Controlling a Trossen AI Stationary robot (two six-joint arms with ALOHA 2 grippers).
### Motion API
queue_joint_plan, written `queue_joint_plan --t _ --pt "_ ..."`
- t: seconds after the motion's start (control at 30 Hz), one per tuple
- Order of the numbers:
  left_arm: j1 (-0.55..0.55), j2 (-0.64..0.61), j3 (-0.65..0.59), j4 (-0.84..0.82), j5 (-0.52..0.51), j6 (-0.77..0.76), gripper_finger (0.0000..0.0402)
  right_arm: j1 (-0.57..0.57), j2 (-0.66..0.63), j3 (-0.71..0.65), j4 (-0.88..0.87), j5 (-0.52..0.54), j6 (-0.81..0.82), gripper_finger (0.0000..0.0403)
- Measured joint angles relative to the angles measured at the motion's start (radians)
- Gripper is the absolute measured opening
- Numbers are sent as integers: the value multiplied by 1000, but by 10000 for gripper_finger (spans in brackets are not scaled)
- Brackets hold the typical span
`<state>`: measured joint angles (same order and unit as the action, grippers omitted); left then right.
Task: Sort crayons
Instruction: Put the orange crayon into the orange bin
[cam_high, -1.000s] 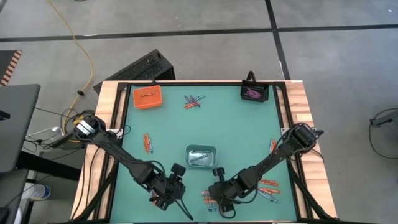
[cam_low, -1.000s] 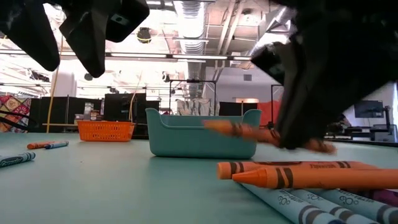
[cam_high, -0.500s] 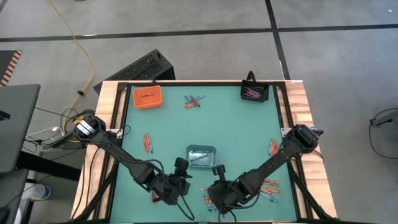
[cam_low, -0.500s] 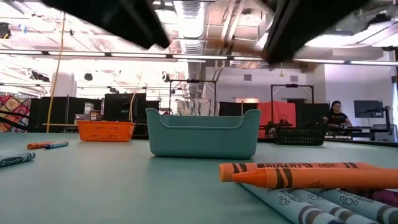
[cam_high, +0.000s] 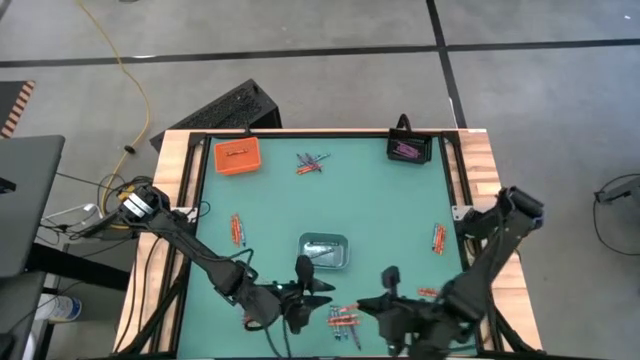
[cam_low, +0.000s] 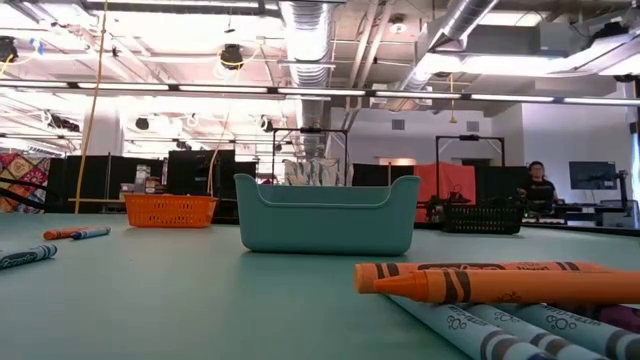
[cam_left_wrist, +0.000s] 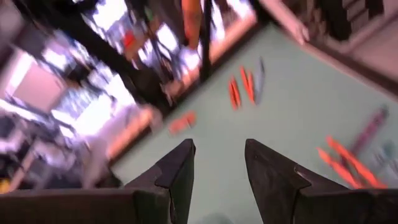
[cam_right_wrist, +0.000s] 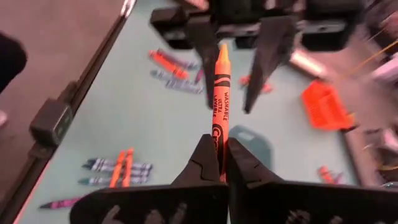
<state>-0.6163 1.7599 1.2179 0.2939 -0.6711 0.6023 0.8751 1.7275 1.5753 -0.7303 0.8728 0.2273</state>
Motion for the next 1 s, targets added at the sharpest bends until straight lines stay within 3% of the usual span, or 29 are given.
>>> queue_joint_plan --t 0.13,0.3,0.53,0.77,1.0 --pt "16 0 0 189 80 98 132 29 -15 0 52 62 -73 1" --pt "57 0 0 361 237 111 132 24 -15 0 110 84 -161 1" --pt "114 0 0 393 465 36 132 19 -15 0 178 122 -274 1" --pt "126 0 0 421 523 39 127 13 -15 0 201 124 -326 1" --pt "127 0 0 426 557 83 71 -10 -15 0 264 123 -400 1"
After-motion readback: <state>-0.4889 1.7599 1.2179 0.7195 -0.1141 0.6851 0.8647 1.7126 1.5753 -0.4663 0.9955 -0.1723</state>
